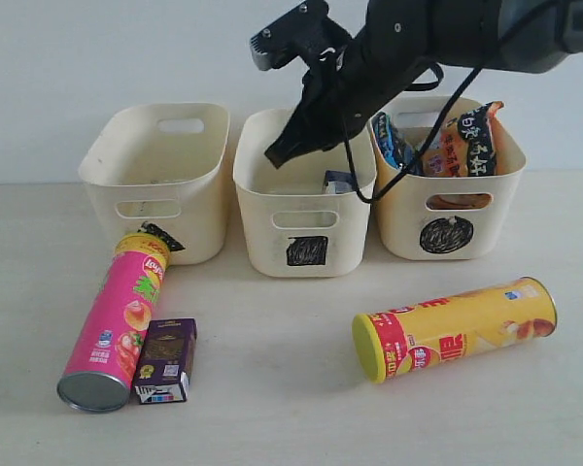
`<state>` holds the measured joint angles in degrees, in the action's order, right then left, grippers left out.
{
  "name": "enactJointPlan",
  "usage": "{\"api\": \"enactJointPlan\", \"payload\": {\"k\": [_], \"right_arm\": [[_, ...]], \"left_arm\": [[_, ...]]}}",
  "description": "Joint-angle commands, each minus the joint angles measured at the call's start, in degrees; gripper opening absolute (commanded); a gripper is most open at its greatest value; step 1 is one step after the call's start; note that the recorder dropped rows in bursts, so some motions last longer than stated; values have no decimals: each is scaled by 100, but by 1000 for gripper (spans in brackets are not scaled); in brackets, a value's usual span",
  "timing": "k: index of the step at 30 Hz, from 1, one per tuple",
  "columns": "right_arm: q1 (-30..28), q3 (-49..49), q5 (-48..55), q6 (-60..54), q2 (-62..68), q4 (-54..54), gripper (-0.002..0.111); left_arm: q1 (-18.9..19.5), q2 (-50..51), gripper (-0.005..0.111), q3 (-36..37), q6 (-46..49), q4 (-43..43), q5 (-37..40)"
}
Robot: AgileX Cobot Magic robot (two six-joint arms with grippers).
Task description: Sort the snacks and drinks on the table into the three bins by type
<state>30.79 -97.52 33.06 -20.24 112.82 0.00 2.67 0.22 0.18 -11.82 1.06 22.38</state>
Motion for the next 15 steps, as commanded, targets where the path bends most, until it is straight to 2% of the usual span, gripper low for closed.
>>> {"api": "enactJointPlan", "payload": {"k": [1, 6, 8, 15], "right_arm": [[190, -46, 474, 417, -148, -58, 0], [697, -46, 1024, 535, -297, -107, 0], [1204, -46, 1219, 945, -351, -527, 0], [1893, -46, 1541, 1937, -362, -1275, 0]], "left_arm": [[19, -22, 4, -18, -45, -41, -32], [19, -22, 4, -18, -45, -41, -32], [19, -22, 4, -18, -45, -41, -7], [19, -22, 4, -18, -45, -41, -7]]}}
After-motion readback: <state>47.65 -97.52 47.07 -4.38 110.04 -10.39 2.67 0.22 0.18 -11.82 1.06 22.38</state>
